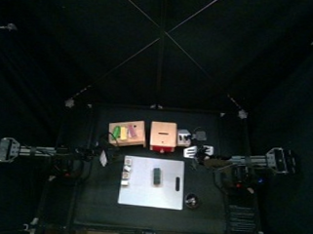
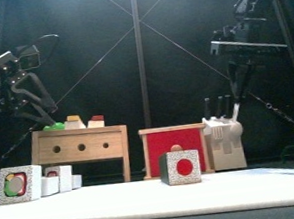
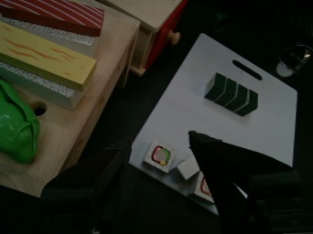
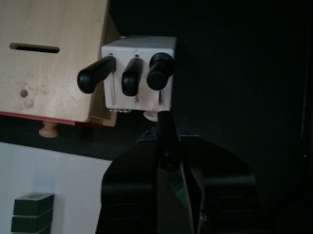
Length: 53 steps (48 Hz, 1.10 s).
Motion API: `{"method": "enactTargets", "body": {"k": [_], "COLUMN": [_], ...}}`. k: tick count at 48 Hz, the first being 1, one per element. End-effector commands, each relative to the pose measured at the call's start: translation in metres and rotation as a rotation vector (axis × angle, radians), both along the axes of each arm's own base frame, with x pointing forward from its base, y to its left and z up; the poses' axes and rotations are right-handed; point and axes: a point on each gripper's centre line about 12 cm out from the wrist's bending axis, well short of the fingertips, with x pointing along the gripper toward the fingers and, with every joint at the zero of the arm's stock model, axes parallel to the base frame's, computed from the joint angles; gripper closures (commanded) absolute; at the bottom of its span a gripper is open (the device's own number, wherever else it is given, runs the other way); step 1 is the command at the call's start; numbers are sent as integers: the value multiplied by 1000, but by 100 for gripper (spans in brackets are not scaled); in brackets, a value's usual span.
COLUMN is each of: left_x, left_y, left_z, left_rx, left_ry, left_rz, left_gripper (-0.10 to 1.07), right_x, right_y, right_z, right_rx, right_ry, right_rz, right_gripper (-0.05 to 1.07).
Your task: Grab pairing knife
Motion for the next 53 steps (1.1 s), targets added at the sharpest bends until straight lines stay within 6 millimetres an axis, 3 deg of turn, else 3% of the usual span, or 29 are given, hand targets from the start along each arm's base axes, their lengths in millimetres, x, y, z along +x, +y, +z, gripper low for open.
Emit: {"method": "enactTargets", "body": {"k": [1,22,53], "left_x": [3,3,3], "left_y": [1,1,1], "left_z": [5,5,5], "left_rx": [2,1,-6], "left_ry": [-13,-14,-15], "left_rz": [-1,1,4], "left_gripper": [8,8,8], "right_x": [2,-5,-17], "right_y": [2,13,35], "right_z": [16,33,42], "right_rx": [0,-12,11], "right_ry": [-50,-106,-113], "right_rz": [3,44,101], "right_gripper": [58,59,59]}}
